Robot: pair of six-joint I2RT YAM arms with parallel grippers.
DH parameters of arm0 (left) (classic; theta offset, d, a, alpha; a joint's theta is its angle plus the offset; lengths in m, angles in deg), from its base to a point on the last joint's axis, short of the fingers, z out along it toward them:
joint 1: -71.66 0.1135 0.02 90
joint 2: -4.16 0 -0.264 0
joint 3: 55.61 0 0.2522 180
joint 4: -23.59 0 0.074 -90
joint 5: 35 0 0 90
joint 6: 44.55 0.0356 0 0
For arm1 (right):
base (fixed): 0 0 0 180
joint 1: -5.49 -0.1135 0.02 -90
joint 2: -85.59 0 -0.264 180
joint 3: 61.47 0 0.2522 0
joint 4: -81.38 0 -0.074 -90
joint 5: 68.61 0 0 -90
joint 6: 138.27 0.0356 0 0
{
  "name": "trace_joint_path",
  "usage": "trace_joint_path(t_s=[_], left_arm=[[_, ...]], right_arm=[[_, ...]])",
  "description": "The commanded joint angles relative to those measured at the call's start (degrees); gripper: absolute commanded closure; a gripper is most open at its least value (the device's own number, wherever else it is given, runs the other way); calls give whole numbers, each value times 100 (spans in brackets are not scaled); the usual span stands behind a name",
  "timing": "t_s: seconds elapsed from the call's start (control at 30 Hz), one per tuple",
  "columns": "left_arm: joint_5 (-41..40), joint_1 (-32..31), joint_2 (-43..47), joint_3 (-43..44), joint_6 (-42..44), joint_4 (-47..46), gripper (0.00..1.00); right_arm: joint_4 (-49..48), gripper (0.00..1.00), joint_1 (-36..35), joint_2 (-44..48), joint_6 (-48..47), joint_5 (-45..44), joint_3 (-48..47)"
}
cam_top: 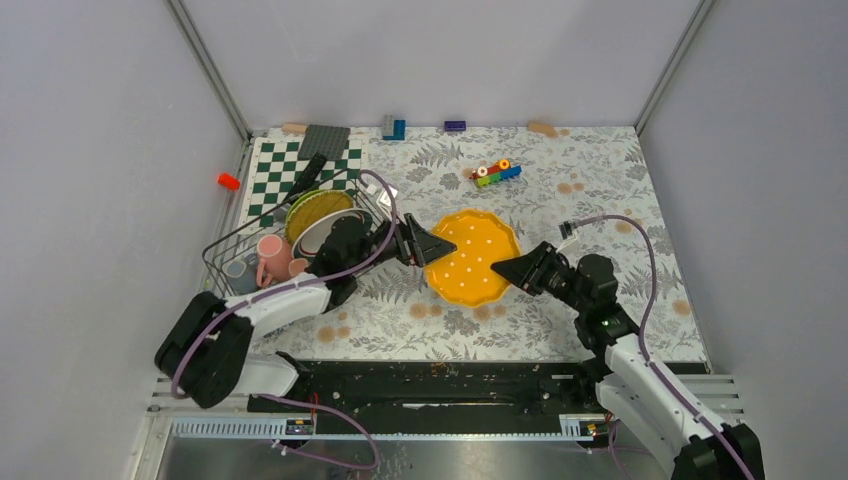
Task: Unload the mixed dishes from the dish rack
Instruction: Pick up the plate from the dish rack, then place the plate at the center of the board.
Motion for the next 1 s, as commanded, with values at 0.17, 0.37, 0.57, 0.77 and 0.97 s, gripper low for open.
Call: trace_joint_path(t_s=[0.17, 0.37, 0.57, 0.77, 0.97], left_arm=[[-2409, -107, 1450, 130, 1319, 1828, 1], [-2980, -115, 2026, -56, 1511, 2036, 1], [-3393, -114, 2278, -160, 1779, 2111, 1], [-3331, -116, 2330, -181, 2044, 2086, 1], [-3270, -115, 2478, -283, 2203, 2013, 1]], right_arm=[[1419, 100, -7, 1621, -273, -1200, -843], [3357, 100, -7, 2646, -568, -2889, -1172], [4935, 100, -7, 2877, -693, -3894, -1456], [4574, 100, -9, 2335, -513, -3197, -1180], [3058, 100, -7, 900, -590, -904, -1003]])
